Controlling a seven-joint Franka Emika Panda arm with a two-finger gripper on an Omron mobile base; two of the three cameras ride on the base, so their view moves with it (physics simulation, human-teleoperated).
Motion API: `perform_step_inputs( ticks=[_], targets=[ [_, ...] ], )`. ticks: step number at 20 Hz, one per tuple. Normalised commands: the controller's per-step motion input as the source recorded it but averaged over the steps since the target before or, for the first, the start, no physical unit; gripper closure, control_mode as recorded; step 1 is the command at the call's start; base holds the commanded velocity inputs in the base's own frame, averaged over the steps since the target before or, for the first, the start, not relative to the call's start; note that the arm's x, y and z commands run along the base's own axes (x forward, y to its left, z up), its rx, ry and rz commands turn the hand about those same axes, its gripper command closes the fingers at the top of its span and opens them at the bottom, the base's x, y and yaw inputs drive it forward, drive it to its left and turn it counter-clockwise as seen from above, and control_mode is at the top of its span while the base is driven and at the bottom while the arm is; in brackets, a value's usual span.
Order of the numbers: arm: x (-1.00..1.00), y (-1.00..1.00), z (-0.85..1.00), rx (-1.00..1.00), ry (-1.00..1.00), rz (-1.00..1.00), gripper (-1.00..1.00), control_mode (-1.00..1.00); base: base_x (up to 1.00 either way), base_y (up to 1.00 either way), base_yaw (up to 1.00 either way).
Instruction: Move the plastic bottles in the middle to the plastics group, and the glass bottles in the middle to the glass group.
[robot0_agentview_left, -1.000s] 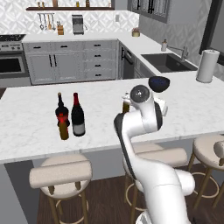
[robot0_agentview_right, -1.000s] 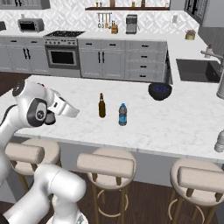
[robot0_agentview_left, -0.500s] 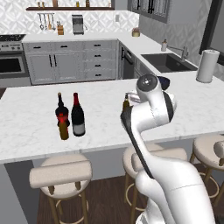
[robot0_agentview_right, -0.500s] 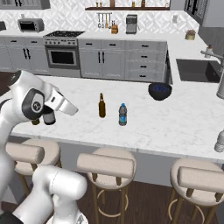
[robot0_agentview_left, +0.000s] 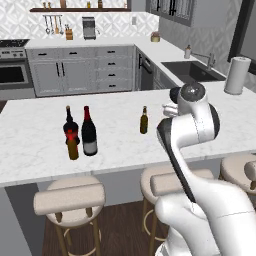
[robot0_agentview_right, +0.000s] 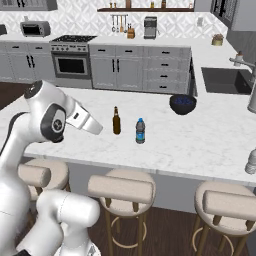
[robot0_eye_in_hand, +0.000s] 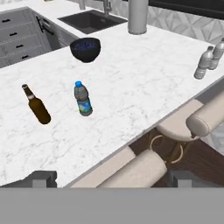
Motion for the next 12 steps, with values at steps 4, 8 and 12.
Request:
perform_step_inputs(
  ticks=[4,8,12],
  targets=[
    [0.00,-0.46,0.11,0.10,0.17,0.19,-1.00,-1.00,0.00,0.00,0.00],
    [0.00,-0.41,0.08,0.13,0.23,0.25,-1.00,-1.00,0.00,0.00,0.00],
    [0.00,-0.36,0.03,0.07,0.03,0.28,-1.00,-1.00,0.00,0.00,0.00]
  ],
)
